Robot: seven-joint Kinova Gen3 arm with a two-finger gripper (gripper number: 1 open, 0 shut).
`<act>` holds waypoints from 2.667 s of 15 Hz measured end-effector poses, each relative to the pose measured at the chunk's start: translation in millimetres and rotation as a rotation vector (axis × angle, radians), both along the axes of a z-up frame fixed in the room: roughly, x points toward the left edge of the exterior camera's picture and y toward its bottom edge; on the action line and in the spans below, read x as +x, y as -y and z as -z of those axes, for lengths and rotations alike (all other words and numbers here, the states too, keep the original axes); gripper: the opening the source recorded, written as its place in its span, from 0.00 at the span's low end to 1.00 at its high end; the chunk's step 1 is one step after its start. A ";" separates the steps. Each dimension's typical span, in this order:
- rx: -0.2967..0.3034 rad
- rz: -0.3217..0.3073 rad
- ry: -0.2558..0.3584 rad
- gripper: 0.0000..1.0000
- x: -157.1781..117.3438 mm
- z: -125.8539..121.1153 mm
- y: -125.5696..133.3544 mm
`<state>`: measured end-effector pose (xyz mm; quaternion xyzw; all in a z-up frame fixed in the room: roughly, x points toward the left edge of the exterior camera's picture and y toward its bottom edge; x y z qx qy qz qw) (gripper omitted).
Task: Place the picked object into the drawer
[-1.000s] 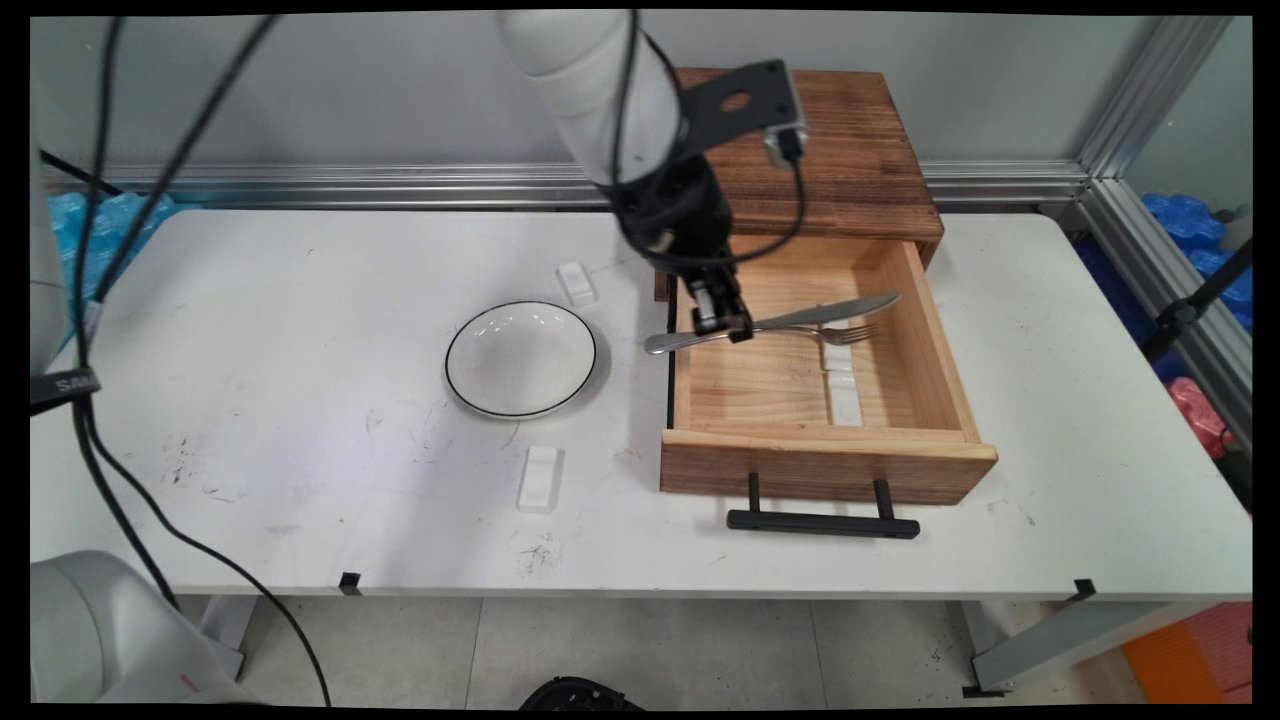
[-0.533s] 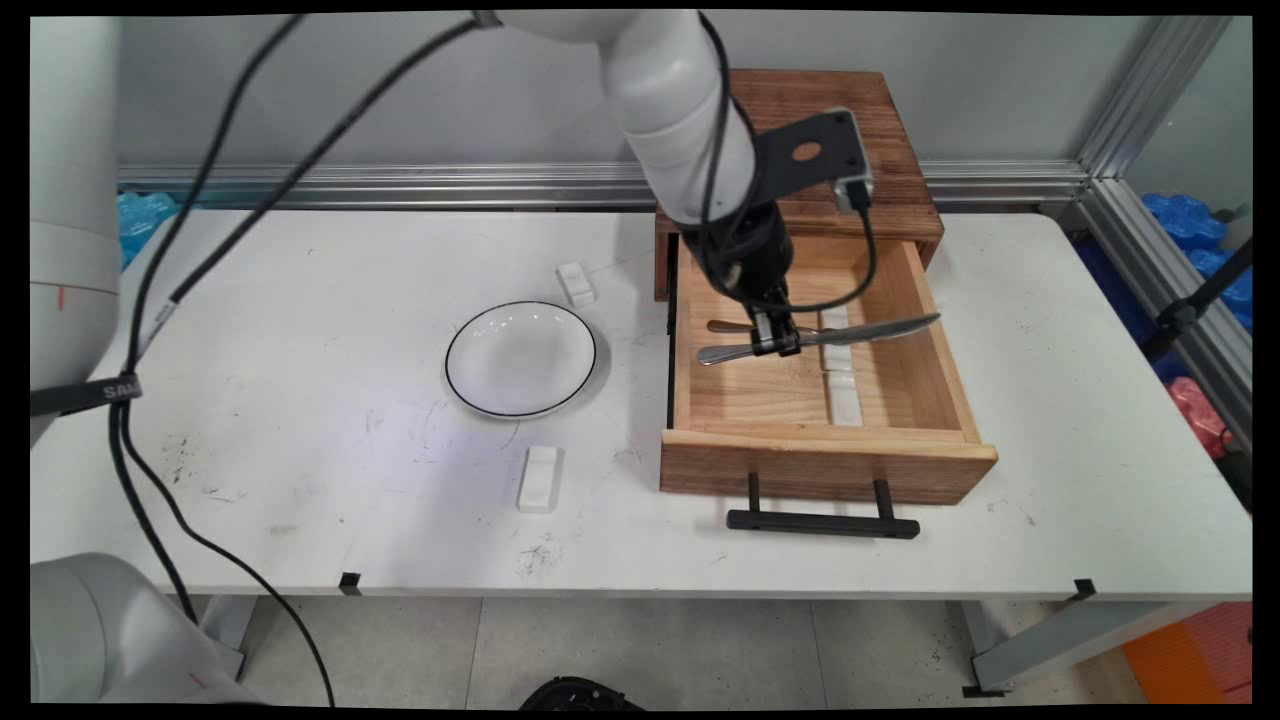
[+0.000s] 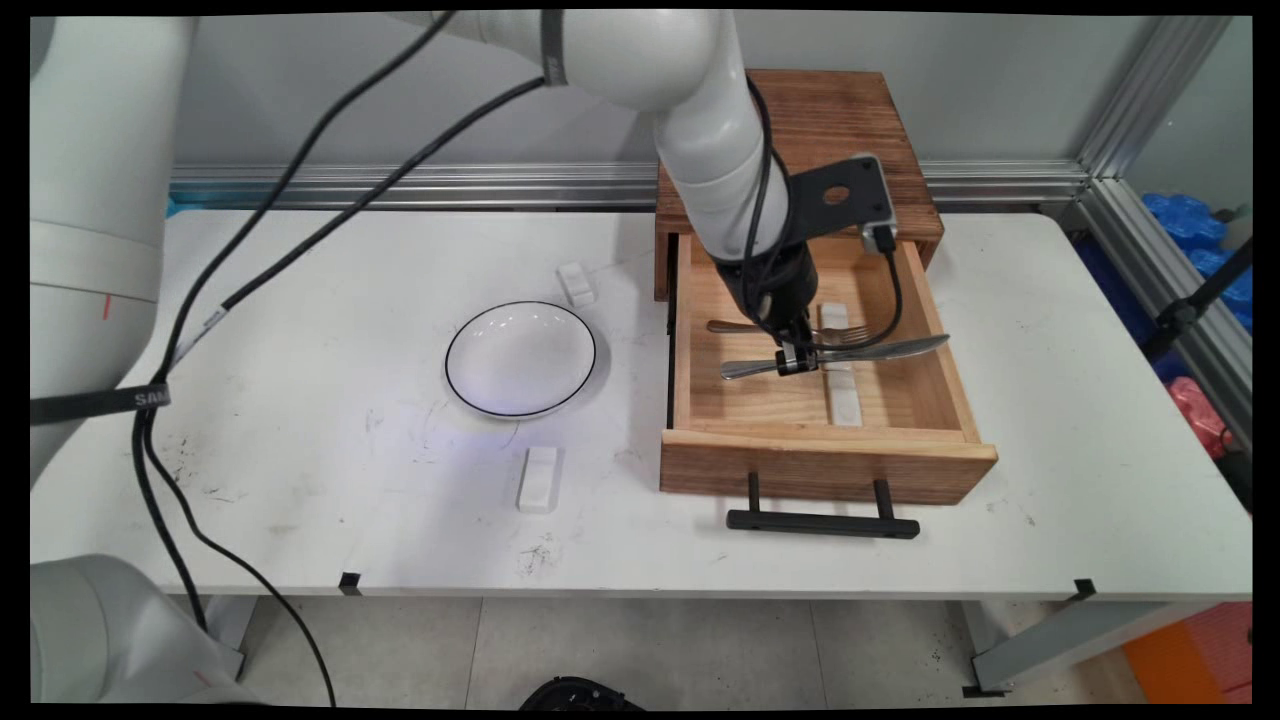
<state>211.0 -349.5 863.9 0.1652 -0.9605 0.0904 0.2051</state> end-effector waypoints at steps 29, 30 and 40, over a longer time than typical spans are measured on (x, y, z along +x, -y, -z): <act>0.048 0.110 -0.002 0.00 -5.0 59.2 25.7; 0.048 0.115 -0.003 1.00 -6.9 60.4 27.3; 0.043 0.132 -0.031 1.00 -3.4 66.1 38.7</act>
